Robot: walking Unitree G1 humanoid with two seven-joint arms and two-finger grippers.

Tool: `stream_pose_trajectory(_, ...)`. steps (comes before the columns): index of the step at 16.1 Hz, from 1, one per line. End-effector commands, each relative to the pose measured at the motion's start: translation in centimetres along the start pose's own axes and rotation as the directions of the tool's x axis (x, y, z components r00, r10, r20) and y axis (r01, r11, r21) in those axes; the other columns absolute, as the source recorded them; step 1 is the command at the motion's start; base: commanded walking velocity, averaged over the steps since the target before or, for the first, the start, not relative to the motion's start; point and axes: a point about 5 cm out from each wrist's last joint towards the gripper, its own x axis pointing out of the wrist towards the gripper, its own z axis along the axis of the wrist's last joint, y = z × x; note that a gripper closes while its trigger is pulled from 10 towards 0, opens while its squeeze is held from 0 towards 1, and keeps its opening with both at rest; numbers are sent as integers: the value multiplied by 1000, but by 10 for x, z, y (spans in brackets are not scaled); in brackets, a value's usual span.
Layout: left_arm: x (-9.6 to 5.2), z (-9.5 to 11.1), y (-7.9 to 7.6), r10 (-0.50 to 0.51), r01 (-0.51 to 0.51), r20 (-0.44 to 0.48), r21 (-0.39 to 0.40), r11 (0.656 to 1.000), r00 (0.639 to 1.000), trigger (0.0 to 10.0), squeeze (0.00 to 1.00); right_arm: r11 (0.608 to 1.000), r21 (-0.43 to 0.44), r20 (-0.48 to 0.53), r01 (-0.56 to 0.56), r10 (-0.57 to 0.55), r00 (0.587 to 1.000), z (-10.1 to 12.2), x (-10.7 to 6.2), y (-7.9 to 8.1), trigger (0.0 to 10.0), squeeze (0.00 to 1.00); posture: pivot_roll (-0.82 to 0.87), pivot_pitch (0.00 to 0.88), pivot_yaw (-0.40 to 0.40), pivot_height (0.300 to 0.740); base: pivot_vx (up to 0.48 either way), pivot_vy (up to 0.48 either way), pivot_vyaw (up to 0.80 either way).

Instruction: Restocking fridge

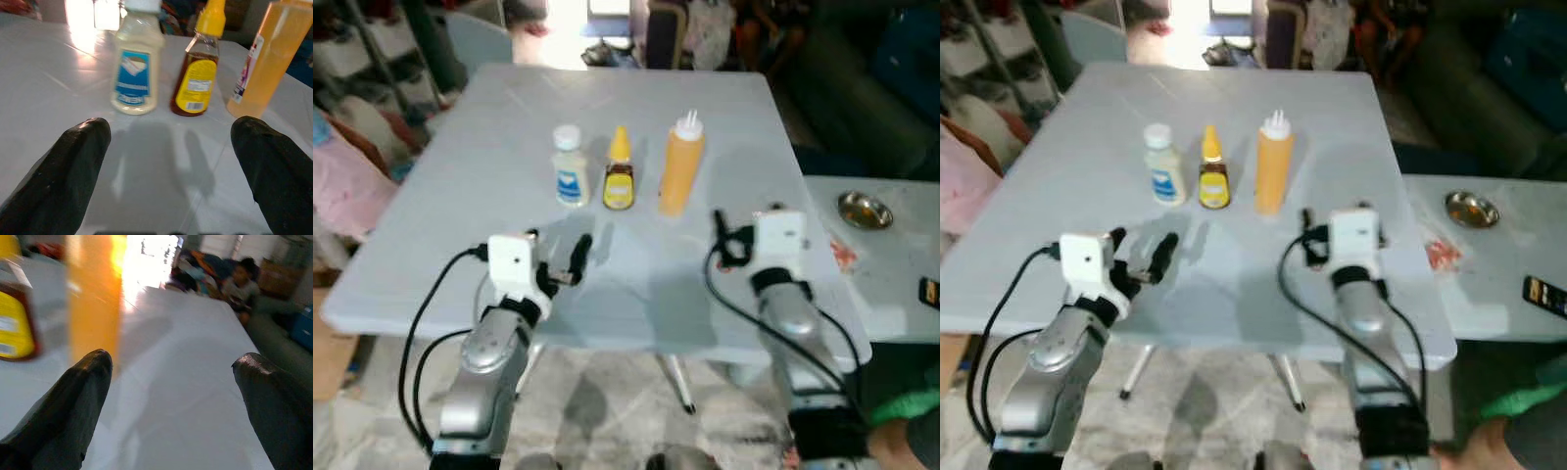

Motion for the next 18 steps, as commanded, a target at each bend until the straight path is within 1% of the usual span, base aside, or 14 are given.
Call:
stream_pose_trajectory(1,-2,4,2,6,-6,7,11,1000,1000,10000,0,1000,-1,37,4,-4,999,9,4,-4,10000,0,25,46,-19,740,0,0,0)
stream_pose_trajectory(4,-4,4,4,5,-5,-1,18,1000,1000,10000,0,1000,6,47,-14,14,999,14,17,-13,10000,0,35,61,-9,740,0,0,0)
stream_pose_trajectory(5,-6,4,5,4,-4,-8,26,1000,1000,10000,0,999,5,44,-50,49,998,15,25,-15,10000,0,44,73,1,740,0,0,0)
stream_pose_trajectory(7,-9,5,7,6,-5,-14,42,999,1000,10000,0,998,10,55,-63,63,997,18,33,-17,10000,0,58,84,11,740,0,0,0)
stream_pose_trajectory(8,-12,6,10,8,-7,-21,58,998,1000,10000,0,995,13,61,-99,98,993,21,39,-14,10000,0,75,98,26,740,0,0,0)
stream_pose_trajectory(9,-13,7,11,10,-8,-26,66,998,1000,10000,0,994,12,67,-111,110,992,22,42,-13,10000,0,75,98,26,740,0,0,0)
stream_pose_trajectory(12,-19,11,17,7,-3,-43,93,996,999,10000,0,980,8,93,-200,199,976,29,52,5,10000,0,119,121,65,740,0,0,0)
stream_pose_trajectory(14,-22,14,20,3,3,-55,106,994,998,10000,0,973,5,113,-232,230,967,34,59,14,10000,0,140,129,81,740,0,0,0)
stream_pose_trajectory(15,-24,15,21,0,7,-61,115,993,998,10000,0,970,-12,128,-242,242,962,39,63,18,10000,0,152,132,89,740,0,0,0)
stream_pose_trajectory(17,-28,16,24,-3,13,-78,130,991,997,10000,0,973,-44,158,-228,232,960,47,70,17,10000,0,170,135,102,740,0,0,0)
stream_pose_trajectory(18,-29,17,25,-4,15,-83,133,991,997,10000,0,975,-45,172,-217,221,960,50,73,15,10000,0,176,137,110,740,0,0,0)
